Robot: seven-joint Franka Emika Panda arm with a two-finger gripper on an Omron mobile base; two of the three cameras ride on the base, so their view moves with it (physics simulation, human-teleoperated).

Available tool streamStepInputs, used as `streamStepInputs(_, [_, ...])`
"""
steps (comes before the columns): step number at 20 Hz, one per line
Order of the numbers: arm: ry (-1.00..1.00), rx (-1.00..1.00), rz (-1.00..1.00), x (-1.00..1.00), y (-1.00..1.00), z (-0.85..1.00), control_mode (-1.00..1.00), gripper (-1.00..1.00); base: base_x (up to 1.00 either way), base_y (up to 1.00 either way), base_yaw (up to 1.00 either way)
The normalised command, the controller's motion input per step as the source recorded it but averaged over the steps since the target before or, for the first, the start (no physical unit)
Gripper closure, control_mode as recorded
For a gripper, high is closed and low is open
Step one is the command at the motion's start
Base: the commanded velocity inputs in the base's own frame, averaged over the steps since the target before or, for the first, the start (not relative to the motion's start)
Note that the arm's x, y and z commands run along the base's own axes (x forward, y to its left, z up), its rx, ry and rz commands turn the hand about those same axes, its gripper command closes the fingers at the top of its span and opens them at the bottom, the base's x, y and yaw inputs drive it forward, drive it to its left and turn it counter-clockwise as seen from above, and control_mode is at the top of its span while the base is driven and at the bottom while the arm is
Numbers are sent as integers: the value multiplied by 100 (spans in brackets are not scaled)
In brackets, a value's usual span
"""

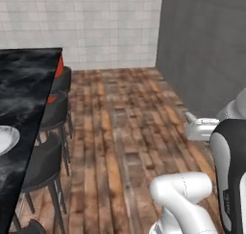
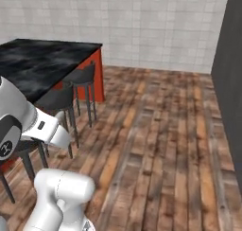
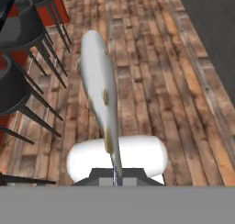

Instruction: Take the cheese, fish, and lime from the fridge and place them on the plate on the dining counter to create an appetizer plate.

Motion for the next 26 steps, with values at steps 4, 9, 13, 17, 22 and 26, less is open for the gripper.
streamStepInputs(4, [0, 0, 0, 0, 0, 0, 100, 100, 100, 0, 38])
streamStepInputs(9, [0, 0, 0, 0, 0, 0, 100, 100, 100, 1, 39])
streamStepInputs(13, [0, 0, 0, 0, 0, 0, 100, 100, 100, 14, 47])
streamStepInputs(17, [0, 0, 0, 0, 0, 0, 100, 100, 51, 44, 48])
streamStepInputs(22, [0, 0, 0, 0, 0, 0, 100, 100, 5, 78, 45])
streamStepInputs(26, [0, 0, 0, 0, 0, 0, 100, 100, 38, 77, 39])
